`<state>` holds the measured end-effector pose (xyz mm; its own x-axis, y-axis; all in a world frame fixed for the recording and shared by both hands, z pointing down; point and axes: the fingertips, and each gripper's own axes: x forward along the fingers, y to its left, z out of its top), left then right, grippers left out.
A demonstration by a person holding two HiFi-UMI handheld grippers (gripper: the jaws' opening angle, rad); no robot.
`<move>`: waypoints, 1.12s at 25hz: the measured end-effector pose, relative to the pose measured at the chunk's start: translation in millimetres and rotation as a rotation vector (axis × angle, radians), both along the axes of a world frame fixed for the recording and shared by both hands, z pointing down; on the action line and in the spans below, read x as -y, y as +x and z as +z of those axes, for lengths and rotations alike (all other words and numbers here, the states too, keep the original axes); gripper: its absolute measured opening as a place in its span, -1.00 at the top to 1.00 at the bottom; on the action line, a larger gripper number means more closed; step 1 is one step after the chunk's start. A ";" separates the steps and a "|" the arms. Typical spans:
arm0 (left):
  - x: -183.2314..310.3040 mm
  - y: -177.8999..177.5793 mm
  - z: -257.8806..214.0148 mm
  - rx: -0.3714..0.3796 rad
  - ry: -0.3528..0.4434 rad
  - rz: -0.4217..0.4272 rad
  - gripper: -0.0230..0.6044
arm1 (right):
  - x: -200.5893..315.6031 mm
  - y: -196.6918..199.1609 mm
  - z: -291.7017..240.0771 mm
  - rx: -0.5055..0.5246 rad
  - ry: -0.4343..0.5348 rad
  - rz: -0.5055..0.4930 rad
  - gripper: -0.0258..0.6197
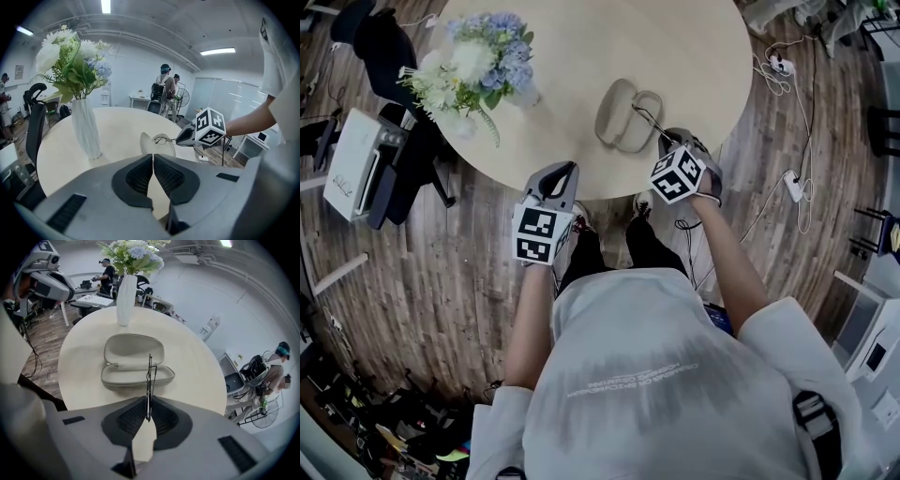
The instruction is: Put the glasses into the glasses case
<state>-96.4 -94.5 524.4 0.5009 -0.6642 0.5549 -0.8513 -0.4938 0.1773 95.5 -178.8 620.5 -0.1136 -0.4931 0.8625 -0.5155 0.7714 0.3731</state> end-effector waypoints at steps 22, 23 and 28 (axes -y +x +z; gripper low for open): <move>-1.6 -18.3 4.6 -0.027 -0.013 -0.164 0.86 | 33.9 -46.0 -24.5 -0.126 0.034 -0.897 0.82; 0.0 -17.9 4.9 -0.037 -0.015 -0.184 0.86 | 34.2 -48.0 -24.3 -0.127 0.032 -0.937 0.82; 9.8 -14.2 12.9 -0.055 -0.035 -0.279 0.86 | 38.5 -58.9 -25.3 -0.099 0.021 -1.120 0.82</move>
